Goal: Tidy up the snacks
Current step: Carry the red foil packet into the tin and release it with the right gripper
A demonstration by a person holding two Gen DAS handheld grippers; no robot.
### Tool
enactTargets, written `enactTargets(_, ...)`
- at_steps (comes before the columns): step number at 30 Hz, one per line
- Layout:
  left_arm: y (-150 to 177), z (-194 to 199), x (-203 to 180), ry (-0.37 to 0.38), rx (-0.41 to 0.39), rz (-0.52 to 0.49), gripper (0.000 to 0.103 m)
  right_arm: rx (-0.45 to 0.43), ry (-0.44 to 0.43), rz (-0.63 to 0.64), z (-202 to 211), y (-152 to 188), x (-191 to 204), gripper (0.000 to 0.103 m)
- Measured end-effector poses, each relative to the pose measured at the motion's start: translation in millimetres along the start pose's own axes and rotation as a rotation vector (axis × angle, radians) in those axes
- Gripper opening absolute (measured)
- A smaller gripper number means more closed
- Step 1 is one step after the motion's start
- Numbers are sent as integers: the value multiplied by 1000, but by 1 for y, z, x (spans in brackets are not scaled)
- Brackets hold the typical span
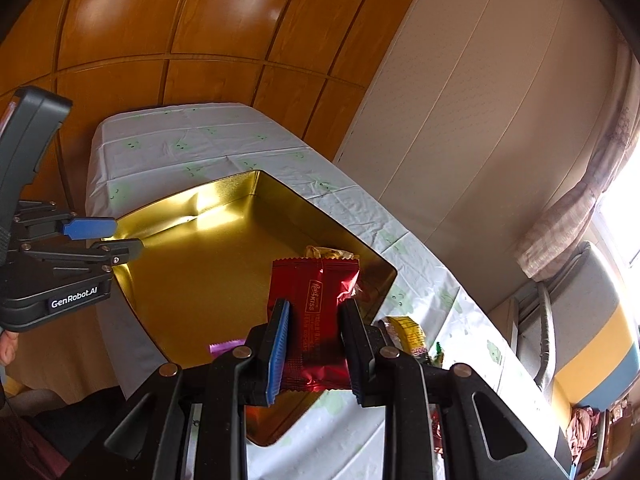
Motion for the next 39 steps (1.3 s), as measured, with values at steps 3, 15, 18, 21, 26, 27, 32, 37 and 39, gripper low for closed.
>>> enactTargets(3,0,0,5,-6,-3,7,36,1,-2,-2,-3,-1,3,26)
enactTargets(15,-6,8,18,-42,-50,10,36,139,13,-49,-69,17,-7,26)
enactTargets(18,-9,13,18,-52,-70,-2,36,185,-3,-85,-90,25,-15,27)
enactTargets(21,-13,19,17,-67,-95,-17,36,216,-10,-95,-105,33,-15,27)
enactTargets(26,-16,28,17,-100,-135,-49,36,233,-50,-135,-111,45,-11,28)
enactTargets(27,-16,30,17,-106,-142,-55,36,231,-53,-143,-111,47,-11,31)
enactTargets(32,-20,40,14,-142,-191,-92,36,205,-61,-182,-102,47,-14,33)
enactTargets(37,-22,49,10,-153,-218,-117,36,173,-61,-210,-90,42,-21,33)
enactTargets(39,-22,51,9,-152,-222,-122,36,161,-57,-217,-84,40,-24,34)
Point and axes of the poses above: each gripper's, at about its wrist camera, not at the fingertips, and z roughly against the way its jaws point, x to its left, y to its underside, the point moved 8 cm from there along -z, roughly the way its jaws point
